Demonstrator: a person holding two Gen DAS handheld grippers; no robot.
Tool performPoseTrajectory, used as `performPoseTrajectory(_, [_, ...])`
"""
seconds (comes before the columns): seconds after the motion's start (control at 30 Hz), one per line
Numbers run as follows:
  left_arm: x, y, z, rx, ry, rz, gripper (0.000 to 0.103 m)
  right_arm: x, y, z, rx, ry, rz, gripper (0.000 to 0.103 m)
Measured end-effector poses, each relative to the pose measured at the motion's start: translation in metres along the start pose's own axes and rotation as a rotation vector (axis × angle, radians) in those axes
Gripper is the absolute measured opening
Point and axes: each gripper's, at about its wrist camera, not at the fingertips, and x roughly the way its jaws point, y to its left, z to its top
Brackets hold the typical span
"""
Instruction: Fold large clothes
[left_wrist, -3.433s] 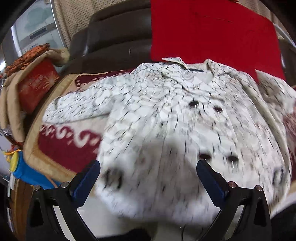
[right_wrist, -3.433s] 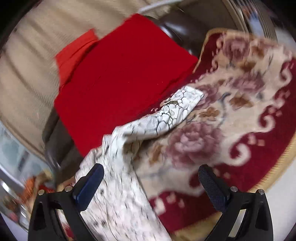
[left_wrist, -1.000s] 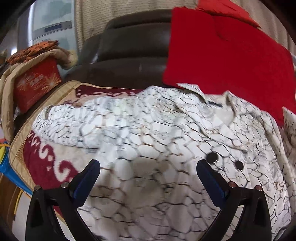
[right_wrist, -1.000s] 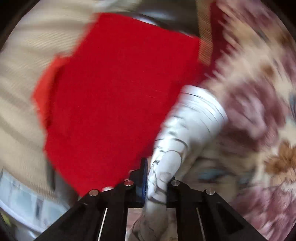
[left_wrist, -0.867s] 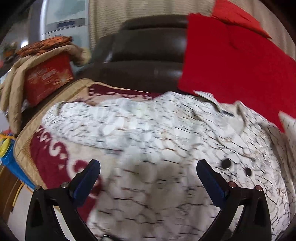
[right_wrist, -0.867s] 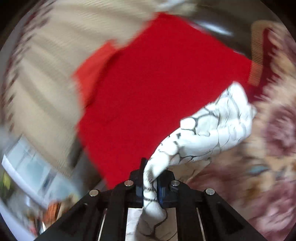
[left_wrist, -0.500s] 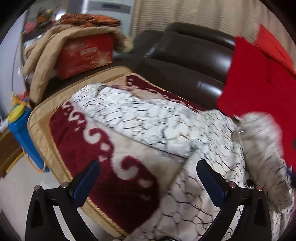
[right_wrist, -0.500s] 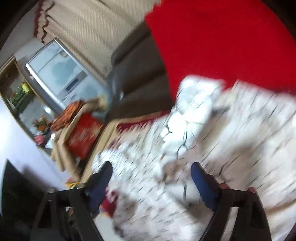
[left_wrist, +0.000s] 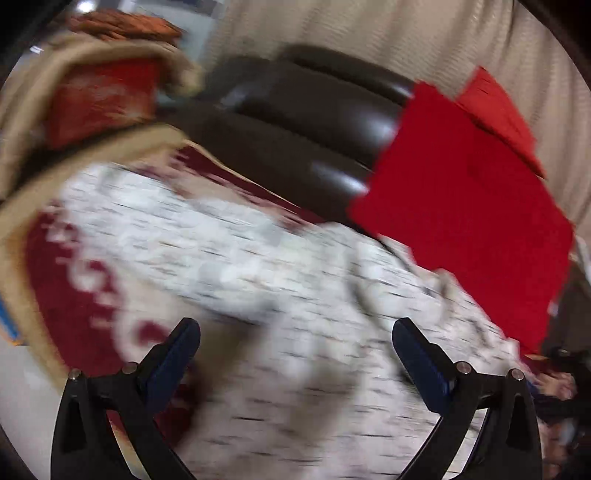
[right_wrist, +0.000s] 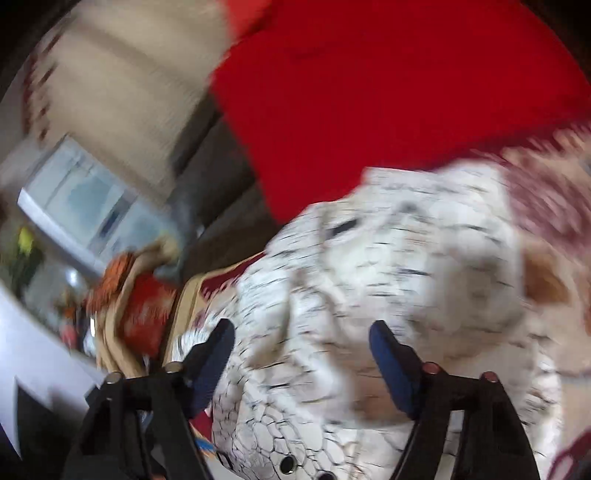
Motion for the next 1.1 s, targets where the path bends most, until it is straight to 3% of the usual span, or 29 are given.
performPoseTrajectory(0.03, [0.006,-0.01,0.002,-0.002,0.024,-0.033,0.103,0.001,-0.014,0.002,0.059,0.002,0.004,0.058])
performPoseTrajectory(0.1, [0.019,-0.039,0.012,0.025,0.06,-0.076,0.103,0.003,-0.032,0.009,0.121,0.027,-0.047,0.05])
performPoseTrajectory(0.13, [0.026,-0.054,0.017,0.048,0.077,-0.081,0.103,-0.003,-0.038,0.016,0.141,0.04,-0.073,0.044])
performPoseTrajectory(0.2, [0.04,-0.084,0.026,0.109,0.103,-0.055,0.103,0.005,-0.058,0.016,0.212,0.109,-0.083,0.041])
performPoseTrajectory(0.33, [0.086,-0.134,0.024,0.26,0.174,0.135,0.103,0.013,-0.069,0.016,0.222,0.144,-0.078,0.038])
performPoseTrajectory(0.43, [0.12,-0.14,0.008,0.39,0.252,0.322,0.098,0.012,-0.067,0.016,0.198,0.148,-0.092,0.038])
performPoseTrajectory(0.47, [0.123,-0.131,0.004,0.405,0.278,0.382,0.086,0.014,-0.066,0.015,0.19,0.149,-0.096,0.038])
performPoseTrajectory(0.5, [0.119,-0.121,0.003,0.388,0.296,0.389,0.078,0.014,-0.065,0.014,0.179,0.151,-0.1,0.038])
performPoseTrajectory(0.53, [0.111,-0.106,0.003,0.34,0.309,0.363,0.077,0.013,-0.064,0.014,0.173,0.153,-0.101,0.038])
performPoseTrajectory(0.6, [0.09,-0.081,0.001,0.29,0.297,0.354,0.077,0.01,-0.063,0.014,0.165,0.155,-0.099,0.038])
performPoseTrajectory(0.7, [0.055,-0.035,-0.007,0.289,0.299,0.429,0.076,0.015,-0.065,0.013,0.175,0.155,-0.095,0.038])
performPoseTrajectory(0.87, [-0.001,0.033,-0.001,0.211,0.281,0.411,0.076,0.009,-0.055,0.011,0.149,0.117,-0.108,0.038])
performPoseTrajectory(1.0, [-0.031,0.103,0.031,0.056,0.214,0.45,0.076,-0.004,-0.025,0.008,0.026,0.043,-0.053,0.042])
performPoseTrajectory(1.1, [-0.04,0.149,0.054,-0.098,0.177,0.445,0.077,0.008,-0.002,-0.003,-0.052,0.092,-0.004,0.046])
